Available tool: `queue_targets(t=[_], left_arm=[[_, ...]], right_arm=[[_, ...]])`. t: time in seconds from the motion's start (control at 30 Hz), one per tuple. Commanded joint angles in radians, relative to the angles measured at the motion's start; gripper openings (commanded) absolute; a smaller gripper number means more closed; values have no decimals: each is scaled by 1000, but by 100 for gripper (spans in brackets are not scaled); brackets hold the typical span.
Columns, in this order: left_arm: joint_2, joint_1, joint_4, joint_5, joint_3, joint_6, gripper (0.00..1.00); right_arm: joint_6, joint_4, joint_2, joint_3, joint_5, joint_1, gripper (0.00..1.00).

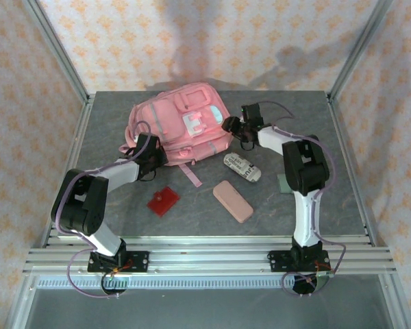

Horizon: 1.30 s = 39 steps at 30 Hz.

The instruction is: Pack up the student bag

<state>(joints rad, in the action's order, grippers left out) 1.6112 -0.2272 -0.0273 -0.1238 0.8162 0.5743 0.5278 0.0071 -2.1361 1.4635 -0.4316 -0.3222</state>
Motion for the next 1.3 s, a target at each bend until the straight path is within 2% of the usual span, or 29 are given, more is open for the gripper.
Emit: queue_targets(t=[0.0, 0.03, 0.1, 0.43, 0.53, 0.6, 0.63, 0.7, 0.77, 0.83, 1.0, 1.17, 1.27], left_arm=[[-3, -2, -39, -8, -5, -11, 0], [4, -1, -40, -11, 1, -11, 0], [19, -4, -41, -14, 14, -15, 0], [118, -2, -33, 13, 146, -50, 0], [148, -1, -10, 23, 200, -57, 0], [150, -2, 3, 19, 214, -49, 0], [141, -2, 1, 14, 209, -43, 6], [113, -4, 2, 5, 189, -31, 17], [72, -13, 2, 3, 157, -17, 29], [29, -34, 8, 7, 125, -6, 34], [-31, -115, 25, 31, 91, 6, 42], [39, -186, 55, 38, 153, 39, 48], [113, -212, 104, 71, 221, 36, 49]], right_arm=[[25, 43, -40, 29, -119, 0, 29], [30, 59, -38, 15, -133, -1, 15], [32, 82, -11, -25, -136, -1, 0], [36, 174, 354, -420, -101, 8, 0], [23, 148, 402, -475, -91, 7, 0], [0, 69, 399, -452, -55, 8, 17], [-7, 40, 405, -446, -28, 7, 26], [-18, 4, 424, -435, 11, 7, 35], [-32, -24, 452, -422, 46, 2, 39], [-58, -77, 469, -386, 97, -10, 39], [-108, -154, 459, -312, 172, -61, 34], [-124, -150, 428, -281, 174, -106, 26], [-119, -153, 417, -267, 191, -118, 26]])
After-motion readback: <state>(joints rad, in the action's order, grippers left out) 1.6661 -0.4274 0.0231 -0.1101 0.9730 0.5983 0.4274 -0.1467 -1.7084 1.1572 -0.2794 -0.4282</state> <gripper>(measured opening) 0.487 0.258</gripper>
